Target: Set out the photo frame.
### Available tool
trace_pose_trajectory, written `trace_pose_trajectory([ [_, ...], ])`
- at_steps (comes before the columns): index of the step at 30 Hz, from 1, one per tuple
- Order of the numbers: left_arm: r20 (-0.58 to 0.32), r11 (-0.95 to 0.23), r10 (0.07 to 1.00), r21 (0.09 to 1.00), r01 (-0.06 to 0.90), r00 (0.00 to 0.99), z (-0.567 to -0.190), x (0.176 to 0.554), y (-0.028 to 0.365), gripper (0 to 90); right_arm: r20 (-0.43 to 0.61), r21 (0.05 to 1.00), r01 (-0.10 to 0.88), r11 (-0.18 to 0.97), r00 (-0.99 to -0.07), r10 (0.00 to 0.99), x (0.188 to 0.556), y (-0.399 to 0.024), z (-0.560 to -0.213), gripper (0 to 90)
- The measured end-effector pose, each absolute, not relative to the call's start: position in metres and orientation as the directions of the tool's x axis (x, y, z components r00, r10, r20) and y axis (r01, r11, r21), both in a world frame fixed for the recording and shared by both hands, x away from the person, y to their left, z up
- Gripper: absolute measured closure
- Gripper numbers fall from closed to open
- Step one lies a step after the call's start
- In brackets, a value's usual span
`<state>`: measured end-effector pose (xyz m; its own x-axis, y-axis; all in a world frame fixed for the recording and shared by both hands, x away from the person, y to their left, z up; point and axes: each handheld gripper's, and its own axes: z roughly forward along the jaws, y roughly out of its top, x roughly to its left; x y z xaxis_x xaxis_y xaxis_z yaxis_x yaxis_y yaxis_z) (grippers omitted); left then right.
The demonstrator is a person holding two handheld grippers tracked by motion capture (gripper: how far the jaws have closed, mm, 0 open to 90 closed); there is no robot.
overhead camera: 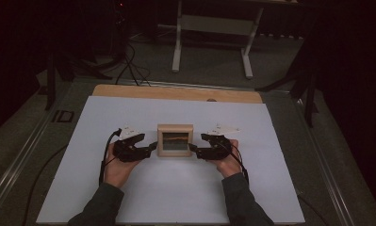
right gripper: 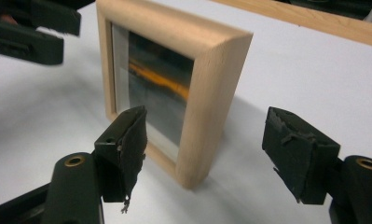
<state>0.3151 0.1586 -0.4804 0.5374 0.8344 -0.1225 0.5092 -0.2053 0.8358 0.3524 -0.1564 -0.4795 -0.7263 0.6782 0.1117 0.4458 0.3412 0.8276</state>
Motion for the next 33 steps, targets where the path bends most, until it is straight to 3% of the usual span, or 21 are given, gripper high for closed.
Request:
trace_pose_trajectory([
  [22, -0.125, -0.199, 0.863, 0.807, 0.556, 0.49, -0.492, 0.289, 0.193, 35.1, 0.083, 0.812, 0.466, 0.353, -0.69, 0.719, 0.323, -0.208, -0.49, 29.5],
  [33, -0.082, -0.219, 0.893, 0.78, 0.586, 0.443, -0.506, 0.285, 0.208, 34.5, 0.066, 0.799, 0.479, 0.364, -0.671, 0.739, 0.321, -0.217, -0.498, 29.1],
])
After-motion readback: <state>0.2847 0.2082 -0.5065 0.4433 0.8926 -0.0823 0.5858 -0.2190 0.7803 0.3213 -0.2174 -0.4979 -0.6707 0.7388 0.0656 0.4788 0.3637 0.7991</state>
